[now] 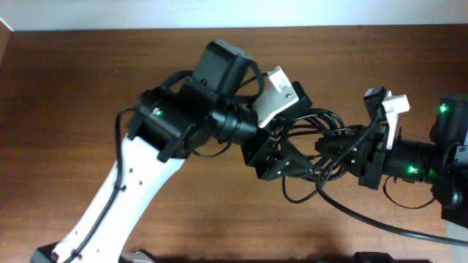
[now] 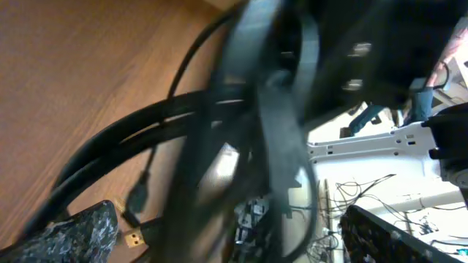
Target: Untangle cables
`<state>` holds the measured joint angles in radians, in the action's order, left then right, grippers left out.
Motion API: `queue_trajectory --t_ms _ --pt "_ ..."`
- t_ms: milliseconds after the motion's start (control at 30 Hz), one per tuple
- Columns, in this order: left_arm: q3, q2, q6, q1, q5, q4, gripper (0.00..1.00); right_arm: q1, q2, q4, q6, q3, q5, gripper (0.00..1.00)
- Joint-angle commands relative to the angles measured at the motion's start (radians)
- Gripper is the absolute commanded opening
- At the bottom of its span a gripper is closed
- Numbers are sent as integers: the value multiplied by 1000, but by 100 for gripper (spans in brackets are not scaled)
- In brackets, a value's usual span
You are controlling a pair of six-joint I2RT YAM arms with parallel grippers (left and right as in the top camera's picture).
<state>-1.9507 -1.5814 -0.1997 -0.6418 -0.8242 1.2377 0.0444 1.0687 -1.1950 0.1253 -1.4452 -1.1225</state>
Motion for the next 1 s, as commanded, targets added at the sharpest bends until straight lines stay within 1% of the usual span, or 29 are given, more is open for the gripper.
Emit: queue_trajectory --t_ms 0,33,67,100,133,167,233,267,300,333,367,400,433,533,633,667,733,800,900,967 --pt "-14 -34 24 -5 -22 2 91 2 -7 7 -11 -2 -115 4" --pt "-14 -36 24 -5 -27 2 76 2 -7 7 -10 -2 -111 4" --pt "-14 -36 24 -5 -29 2 51 2 -7 7 -11 -2 -96 4" --pt "-14 -36 24 -5 -30 1 20 2 -7 7 -11 -2 -88 4" --pt "-14 -36 29 -5 -30 1 4 2 -7 6 -11 -2 -77 4" --pt "-14 -36 31 -5 -32 2 0 2 -7 6 -11 -2 -71 4" --pt "-14 -36 31 -5 -53 5 0 2 -7 6 -11 -2 -69 4" --pt "-14 -36 31 -5 -55 5 0 2 -7 6 -11 -2 -66 12" --pt "-14 -36 31 -5 -55 5 0 2 -7 6 -11 -2 -49 22" --pt "-14 -36 31 -5 -55 5 0 2 -7 2 -11 -2 -26 36" --pt "-14 -36 30 -5 -54 5 0 2 -7 -7 -11 -2 11 58" --pt "-14 -36 30 -5 -51 5 0 2 -7 -22 -11 -2 55 65" --pt "-14 -35 30 -5 -51 6 0 2 -6 -39 -11 -2 100 71" --pt "-14 -35 30 -5 -12 14 0 2 -6 -86 -11 -2 204 76" --pt "-14 -35 30 -5 97 41 0 2 -6 -132 -11 -2 296 77" --pt "-14 -35 31 -5 170 61 0 2 -6 -142 -11 -2 320 77" --pt "-14 -35 31 -5 296 101 0 2 -6 -154 -11 -2 351 77" --pt "-14 -35 31 -5 357 123 0 2 -6 -155 -11 -2 353 77" --pt "-14 -35 31 -5 485 166 0 2 -6 -155 -11 -2 353 77" --pt "-14 -35 18 -5 536 192 0 2 -6 -155 -11 -2 352 77"
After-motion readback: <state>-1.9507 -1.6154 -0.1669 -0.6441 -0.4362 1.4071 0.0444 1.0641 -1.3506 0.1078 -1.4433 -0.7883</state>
